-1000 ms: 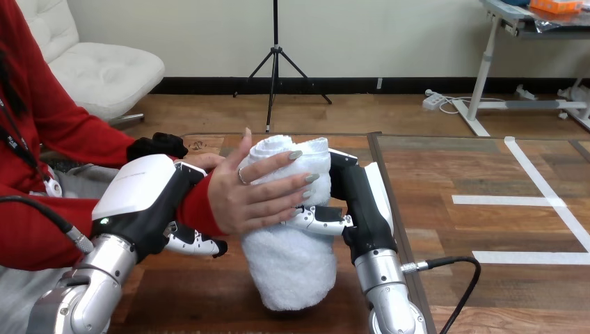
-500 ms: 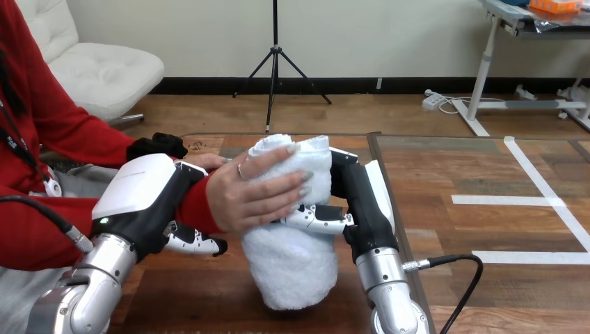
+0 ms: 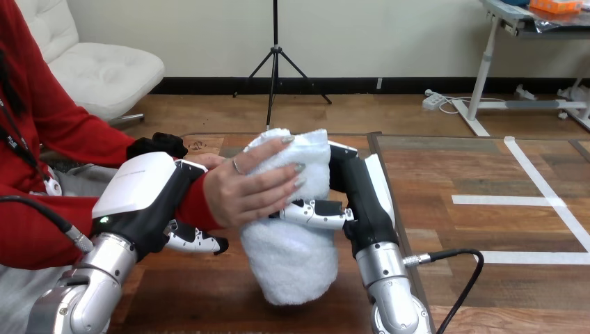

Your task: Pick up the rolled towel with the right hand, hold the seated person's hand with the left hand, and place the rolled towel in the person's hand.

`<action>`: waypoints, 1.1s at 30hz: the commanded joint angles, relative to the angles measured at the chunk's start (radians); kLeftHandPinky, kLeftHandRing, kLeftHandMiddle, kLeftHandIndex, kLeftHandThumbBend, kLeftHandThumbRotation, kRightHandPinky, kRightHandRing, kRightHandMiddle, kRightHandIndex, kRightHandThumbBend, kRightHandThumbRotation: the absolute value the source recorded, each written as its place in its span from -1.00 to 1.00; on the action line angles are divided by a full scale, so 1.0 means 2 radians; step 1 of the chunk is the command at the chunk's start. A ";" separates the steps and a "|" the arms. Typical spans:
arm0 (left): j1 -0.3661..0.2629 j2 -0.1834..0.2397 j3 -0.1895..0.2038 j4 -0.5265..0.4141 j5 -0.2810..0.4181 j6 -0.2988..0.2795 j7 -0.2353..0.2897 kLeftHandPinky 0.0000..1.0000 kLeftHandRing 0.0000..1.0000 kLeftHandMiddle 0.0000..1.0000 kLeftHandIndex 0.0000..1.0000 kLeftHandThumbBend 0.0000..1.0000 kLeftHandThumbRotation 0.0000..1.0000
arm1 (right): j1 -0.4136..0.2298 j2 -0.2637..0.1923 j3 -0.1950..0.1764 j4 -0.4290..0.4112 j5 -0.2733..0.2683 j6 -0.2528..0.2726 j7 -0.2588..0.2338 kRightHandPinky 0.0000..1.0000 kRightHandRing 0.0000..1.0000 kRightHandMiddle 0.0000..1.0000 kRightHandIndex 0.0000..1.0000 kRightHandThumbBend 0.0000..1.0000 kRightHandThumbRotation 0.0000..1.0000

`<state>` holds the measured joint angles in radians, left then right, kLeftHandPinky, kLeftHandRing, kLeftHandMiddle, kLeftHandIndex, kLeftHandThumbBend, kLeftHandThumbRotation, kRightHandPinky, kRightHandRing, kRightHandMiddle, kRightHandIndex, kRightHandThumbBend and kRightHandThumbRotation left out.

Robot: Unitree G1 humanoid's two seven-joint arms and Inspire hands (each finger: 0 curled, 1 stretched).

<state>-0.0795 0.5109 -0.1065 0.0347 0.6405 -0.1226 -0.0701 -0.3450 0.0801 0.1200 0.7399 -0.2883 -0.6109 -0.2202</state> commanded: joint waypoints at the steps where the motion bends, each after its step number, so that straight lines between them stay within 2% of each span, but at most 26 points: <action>1: -0.035 -0.004 -0.013 -0.027 -0.003 -0.029 0.007 -0.16 -0.09 -0.02 0.01 0.84 -1.00 | -0.061 0.026 0.002 -0.099 0.017 -0.026 -0.006 -0.49 -0.40 -0.19 -0.12 0.63 -1.00; 13: -0.034 -0.003 -0.012 -0.024 -0.005 -0.037 0.008 -0.07 -0.01 0.05 0.08 0.87 -1.00 | -0.066 0.020 0.002 -0.084 0.010 -0.029 -0.010 -0.47 -0.36 -0.14 -0.10 0.65 -1.00; 17: -0.033 -0.003 -0.012 -0.026 -0.002 -0.035 0.008 -0.05 0.02 0.08 0.10 0.88 -1.00 | -0.065 0.020 0.001 -0.084 0.009 -0.019 -0.011 -0.45 -0.32 -0.09 -0.08 0.68 -1.00; 25: -0.031 0.000 -0.014 -0.026 0.008 -0.037 0.013 0.05 0.12 0.20 0.21 0.92 -1.00 | -0.065 0.018 0.001 -0.079 0.015 -0.012 -0.001 -0.29 -0.12 0.06 0.03 0.75 -1.00; 31: -0.032 0.003 -0.015 -0.009 0.006 -0.049 0.019 0.17 0.25 0.33 0.37 0.92 -0.95 | -0.061 0.012 0.005 -0.089 0.003 0.014 0.000 -0.06 0.09 0.20 0.19 0.81 -0.87; 33: -0.033 0.005 -0.015 0.001 0.007 -0.057 0.025 0.20 0.29 0.37 0.41 0.93 -0.90 | -0.057 0.009 0.007 -0.098 0.004 0.028 0.010 0.03 0.18 0.26 0.26 0.82 -0.80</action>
<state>-0.0863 0.5117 -0.1031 0.0295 0.6442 -0.1751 -0.0428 -0.3453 0.0795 0.1200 0.6798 -0.2881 -0.5675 -0.2176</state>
